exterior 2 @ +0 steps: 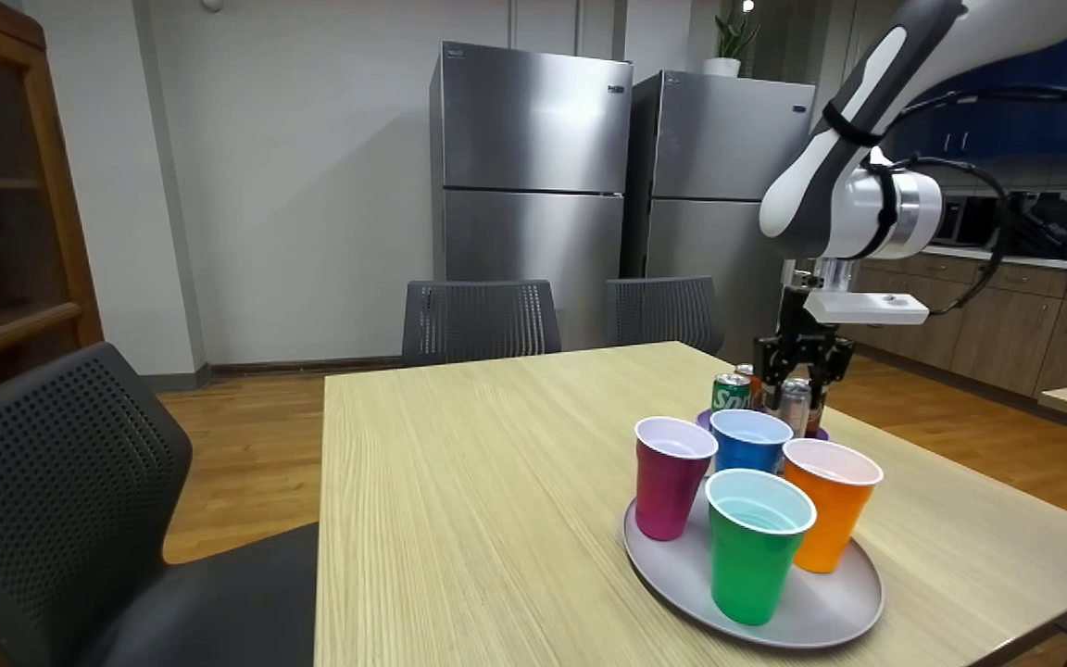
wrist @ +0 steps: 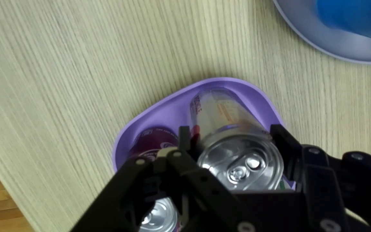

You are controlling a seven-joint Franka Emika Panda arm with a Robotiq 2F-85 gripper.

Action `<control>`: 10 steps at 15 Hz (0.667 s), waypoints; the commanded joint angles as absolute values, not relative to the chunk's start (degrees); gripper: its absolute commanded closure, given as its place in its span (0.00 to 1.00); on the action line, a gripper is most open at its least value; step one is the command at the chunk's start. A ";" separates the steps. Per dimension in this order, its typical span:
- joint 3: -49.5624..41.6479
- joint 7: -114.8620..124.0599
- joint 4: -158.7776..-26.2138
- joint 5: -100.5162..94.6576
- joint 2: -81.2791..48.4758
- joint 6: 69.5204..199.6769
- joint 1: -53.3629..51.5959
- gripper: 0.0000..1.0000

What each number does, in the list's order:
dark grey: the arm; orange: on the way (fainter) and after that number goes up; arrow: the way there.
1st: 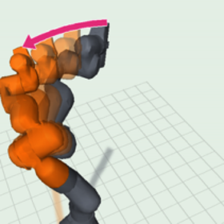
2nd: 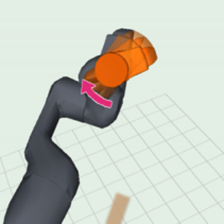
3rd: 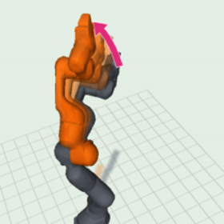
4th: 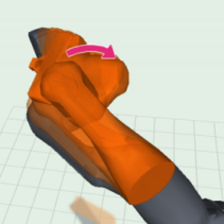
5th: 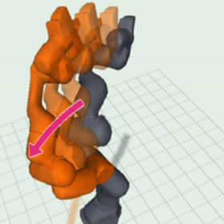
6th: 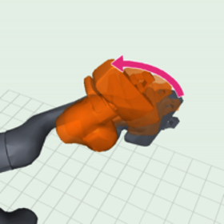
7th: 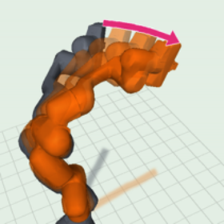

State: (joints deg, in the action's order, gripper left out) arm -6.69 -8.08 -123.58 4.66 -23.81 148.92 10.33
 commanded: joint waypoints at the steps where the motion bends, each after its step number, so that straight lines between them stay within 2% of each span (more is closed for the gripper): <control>1: -4.83 -9.62 -121.19 6.02 -25.37 149.10 12.09 0.62; 10: -4.20 -9.32 -120.36 6.41 -26.73 150.09 12.65 0.62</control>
State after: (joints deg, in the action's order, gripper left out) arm -5.68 -8.08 -121.39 5.11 -26.55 149.56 11.11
